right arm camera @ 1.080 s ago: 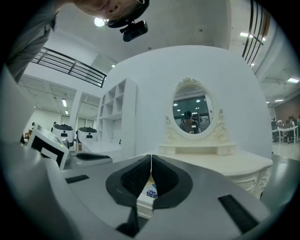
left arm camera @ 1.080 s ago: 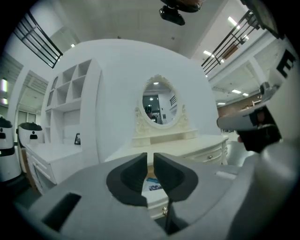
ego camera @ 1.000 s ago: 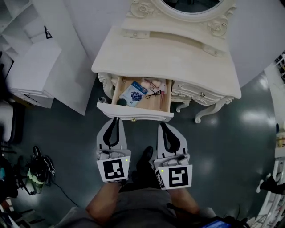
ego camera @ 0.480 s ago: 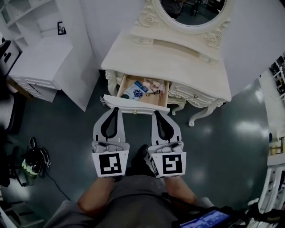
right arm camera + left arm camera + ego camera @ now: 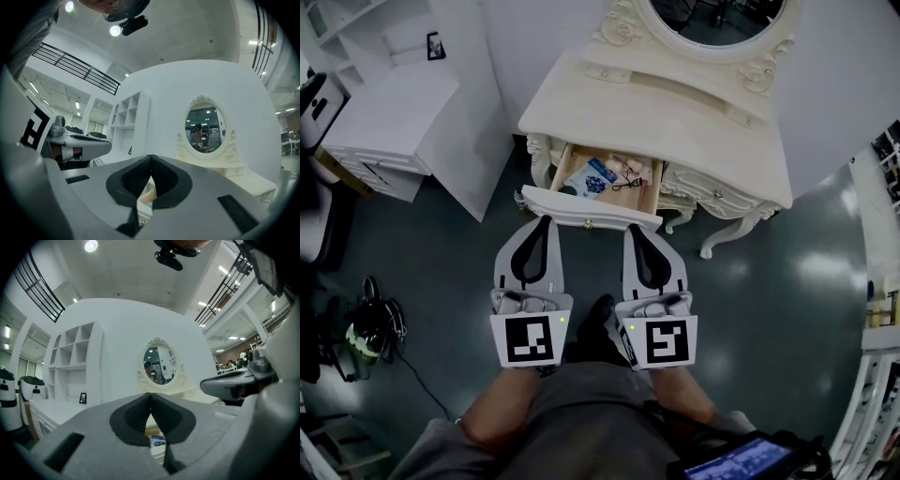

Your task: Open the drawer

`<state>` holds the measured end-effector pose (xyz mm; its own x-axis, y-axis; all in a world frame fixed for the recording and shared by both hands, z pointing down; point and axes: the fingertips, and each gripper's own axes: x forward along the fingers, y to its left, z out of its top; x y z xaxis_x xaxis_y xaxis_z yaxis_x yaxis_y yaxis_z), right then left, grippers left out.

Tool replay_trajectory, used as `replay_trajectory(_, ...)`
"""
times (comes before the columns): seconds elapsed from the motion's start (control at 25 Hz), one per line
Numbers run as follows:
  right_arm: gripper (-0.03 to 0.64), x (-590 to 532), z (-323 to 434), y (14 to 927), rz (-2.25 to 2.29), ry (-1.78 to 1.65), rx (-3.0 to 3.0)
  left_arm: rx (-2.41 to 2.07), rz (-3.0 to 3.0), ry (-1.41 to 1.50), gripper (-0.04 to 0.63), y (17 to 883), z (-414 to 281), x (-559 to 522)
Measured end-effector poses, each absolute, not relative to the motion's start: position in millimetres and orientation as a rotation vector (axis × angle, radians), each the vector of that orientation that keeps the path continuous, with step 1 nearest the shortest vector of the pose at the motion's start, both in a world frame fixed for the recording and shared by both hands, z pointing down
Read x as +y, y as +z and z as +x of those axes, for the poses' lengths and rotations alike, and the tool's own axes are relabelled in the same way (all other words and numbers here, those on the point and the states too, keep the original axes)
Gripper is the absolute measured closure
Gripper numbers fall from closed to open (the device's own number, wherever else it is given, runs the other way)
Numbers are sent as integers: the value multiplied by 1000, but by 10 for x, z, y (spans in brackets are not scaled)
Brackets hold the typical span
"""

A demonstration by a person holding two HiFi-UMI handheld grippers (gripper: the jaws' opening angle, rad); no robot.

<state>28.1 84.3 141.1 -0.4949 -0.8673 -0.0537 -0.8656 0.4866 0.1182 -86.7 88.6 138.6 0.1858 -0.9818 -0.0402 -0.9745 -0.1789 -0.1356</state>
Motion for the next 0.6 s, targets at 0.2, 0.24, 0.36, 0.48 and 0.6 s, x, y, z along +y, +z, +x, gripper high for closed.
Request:
replay_trajectory(0.2, 603, 825, 259, 1408, 1572, -195, -2711, 1909, -2318, -103, 580, 1403, -839, 876)
replay_trajectory(0.24, 604, 822, 254, 1409, 1572, -196, -2710, 1907, -2320, -108, 580, 1411, -842, 873)
replay_trajectory(0.36, 604, 821, 243, 1416, 1568, -199, -2701, 1904, -2326, -111, 580, 1421, -855, 860)
replay_trajectory(0.48, 604, 818, 255, 1402, 1586, -197, -2700, 1892, -2330, -105, 580, 1413, -840, 854)
replay_trajectory(0.6, 604, 824, 266, 1400, 1592, -200, -2698, 1880, -2333, -104, 580, 1415, -817, 861)
